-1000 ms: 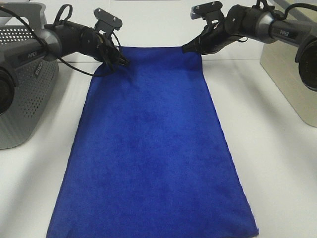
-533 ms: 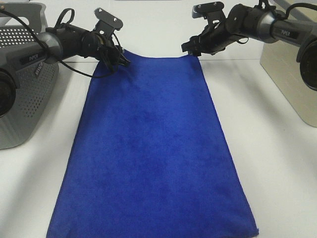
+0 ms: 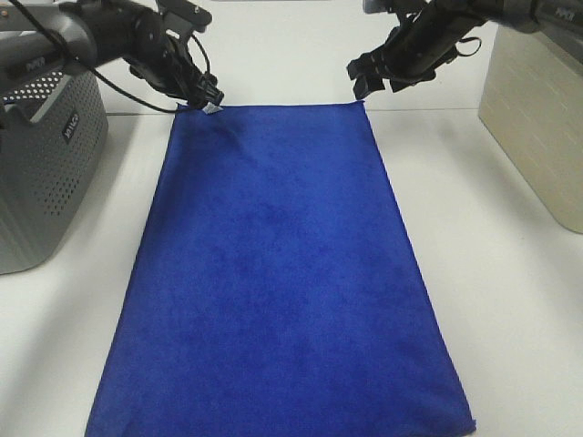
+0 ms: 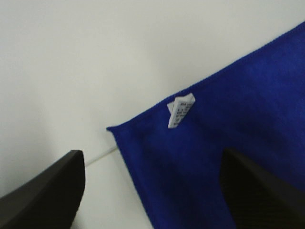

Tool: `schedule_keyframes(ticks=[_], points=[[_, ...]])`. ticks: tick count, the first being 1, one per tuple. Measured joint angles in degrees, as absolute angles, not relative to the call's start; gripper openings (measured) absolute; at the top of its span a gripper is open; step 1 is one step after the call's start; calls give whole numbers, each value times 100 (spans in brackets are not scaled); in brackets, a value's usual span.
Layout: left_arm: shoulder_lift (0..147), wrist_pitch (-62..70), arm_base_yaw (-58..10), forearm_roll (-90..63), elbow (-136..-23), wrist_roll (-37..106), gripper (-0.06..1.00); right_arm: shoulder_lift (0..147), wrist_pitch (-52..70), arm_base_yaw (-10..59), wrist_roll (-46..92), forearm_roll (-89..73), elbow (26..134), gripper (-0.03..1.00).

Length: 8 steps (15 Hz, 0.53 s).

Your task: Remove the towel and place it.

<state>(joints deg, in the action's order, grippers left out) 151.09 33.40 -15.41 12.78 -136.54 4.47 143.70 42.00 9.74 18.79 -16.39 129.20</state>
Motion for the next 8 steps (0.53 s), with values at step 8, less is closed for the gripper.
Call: schedule_keyframes(ticks=[8], points=[[12765, 6933, -1490, 309, -13665, 332, 73, 12101, 6950, 963, -160, -1644, 12920, 66]])
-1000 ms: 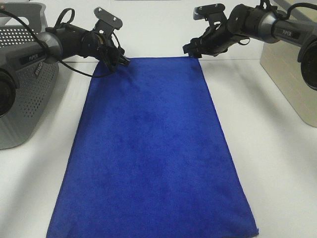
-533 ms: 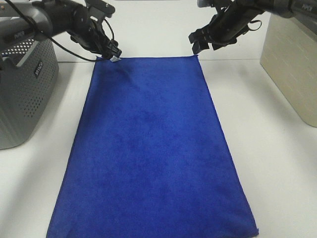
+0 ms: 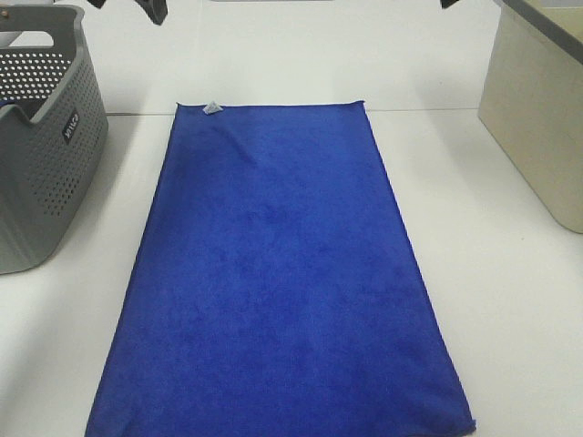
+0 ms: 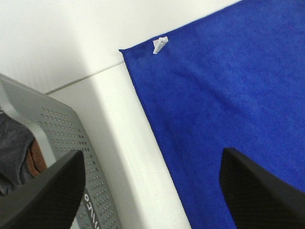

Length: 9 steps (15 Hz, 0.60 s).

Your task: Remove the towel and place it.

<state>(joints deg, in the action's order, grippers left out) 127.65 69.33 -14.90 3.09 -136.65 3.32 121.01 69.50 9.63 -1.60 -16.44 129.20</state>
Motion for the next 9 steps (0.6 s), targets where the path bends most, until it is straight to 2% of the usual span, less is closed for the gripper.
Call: schedule_keyframes(ticks=[3, 6, 9], points=[[12233, 6944, -871, 258, -13665, 315, 73, 11574, 6973, 705, -223, -1599, 12920, 67], [11557, 6944, 206, -40, -13459, 384, 74, 11075, 6967, 269, -183, -968, 12731, 67], [10342, 6944, 785, -309, -11843, 659, 74, 9912, 6973, 246, -155, -665, 11396, 67]])
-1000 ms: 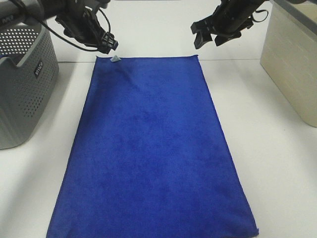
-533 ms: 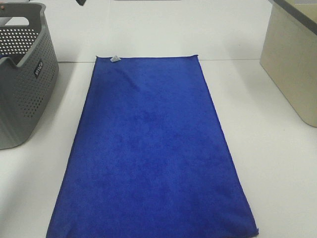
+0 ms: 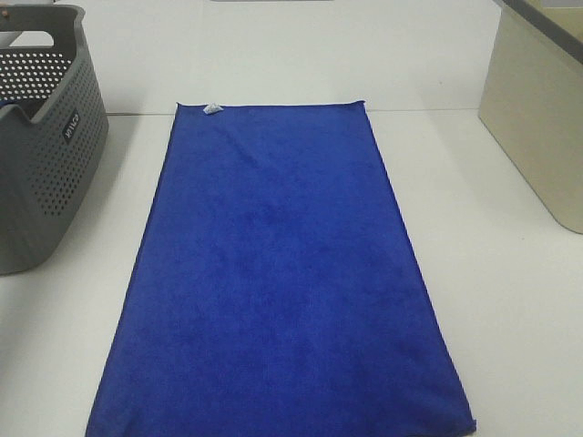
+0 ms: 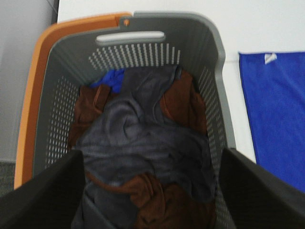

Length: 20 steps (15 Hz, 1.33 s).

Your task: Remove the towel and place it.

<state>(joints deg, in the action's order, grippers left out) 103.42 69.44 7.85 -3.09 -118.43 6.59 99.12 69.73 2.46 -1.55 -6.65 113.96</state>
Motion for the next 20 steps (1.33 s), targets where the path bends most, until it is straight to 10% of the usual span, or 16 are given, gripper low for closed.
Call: schedule_keyframes(ticks=[9, 20], points=[[5059, 6956, 814, -264, -6595, 837, 74, 4148, 6990, 246, -172, -350, 5718, 67], [888, 6772, 814, -252, -3570, 1272, 74, 476, 6996, 246, 447, -321, 3638, 67]])
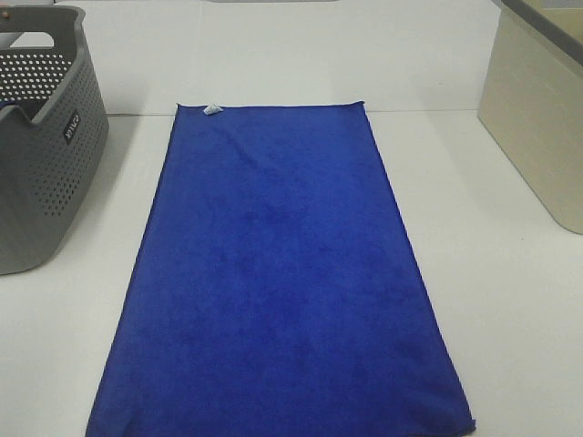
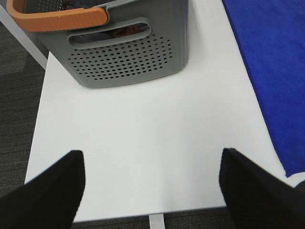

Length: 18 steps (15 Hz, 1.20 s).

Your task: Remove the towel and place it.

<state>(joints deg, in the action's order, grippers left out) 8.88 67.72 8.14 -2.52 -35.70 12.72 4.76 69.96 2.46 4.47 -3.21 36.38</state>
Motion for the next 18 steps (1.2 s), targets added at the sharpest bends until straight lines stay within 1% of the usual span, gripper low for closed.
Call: schedule_keyframes(ticks=[2, 3, 7, 10, 18], points=[[115, 6961, 814, -252, -3426, 1415, 74, -29, 7007, 246, 453, -321, 3443, 67], [-6, 6979, 814, -258, -3426, 1421, 74, -29, 7002, 246, 453, -321, 3380, 67], [-34, 6956, 814, -344, -3226, 1581, 74, -29, 6950, 246, 527, -441, 2853, 67], [-34, 6406, 814, -607, -3037, 1639, 74, -29, 6480, 246, 579, -447, 2647, 67], [-34, 6303, 814, -699, -2985, 1639, 74, -23, 6388, 246, 579, -447, 2630, 67]])
